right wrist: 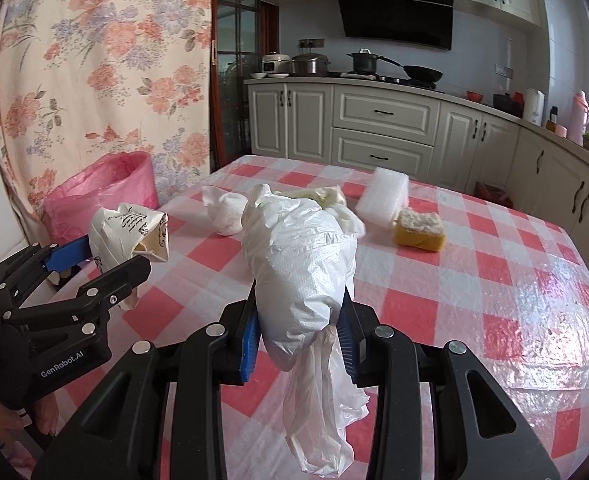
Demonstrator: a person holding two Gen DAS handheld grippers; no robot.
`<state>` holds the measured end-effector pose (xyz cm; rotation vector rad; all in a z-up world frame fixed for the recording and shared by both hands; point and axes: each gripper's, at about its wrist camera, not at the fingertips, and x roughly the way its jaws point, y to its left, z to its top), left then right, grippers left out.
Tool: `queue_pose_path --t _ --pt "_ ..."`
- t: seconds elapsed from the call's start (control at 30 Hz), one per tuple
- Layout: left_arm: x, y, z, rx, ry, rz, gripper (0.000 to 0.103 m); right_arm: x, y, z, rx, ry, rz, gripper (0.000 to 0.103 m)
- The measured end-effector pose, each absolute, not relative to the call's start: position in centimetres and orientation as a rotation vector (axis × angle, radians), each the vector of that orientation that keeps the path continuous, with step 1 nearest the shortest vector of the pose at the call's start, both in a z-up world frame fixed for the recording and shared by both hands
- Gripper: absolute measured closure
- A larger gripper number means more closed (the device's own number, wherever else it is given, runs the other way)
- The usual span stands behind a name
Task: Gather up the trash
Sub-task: 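Carry the plastic bag and paper packet over the pink bin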
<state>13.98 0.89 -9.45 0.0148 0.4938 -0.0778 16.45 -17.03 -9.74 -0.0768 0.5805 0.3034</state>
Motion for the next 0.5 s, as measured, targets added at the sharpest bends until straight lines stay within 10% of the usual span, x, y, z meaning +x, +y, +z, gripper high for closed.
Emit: queue_pose_path --t 0.5 --pt "11.5 7.4 -8.1 0.003 0.448 0.032 0.04 16.2 -10.8 -8.5 -0.114 0.55 0.454 0.068"
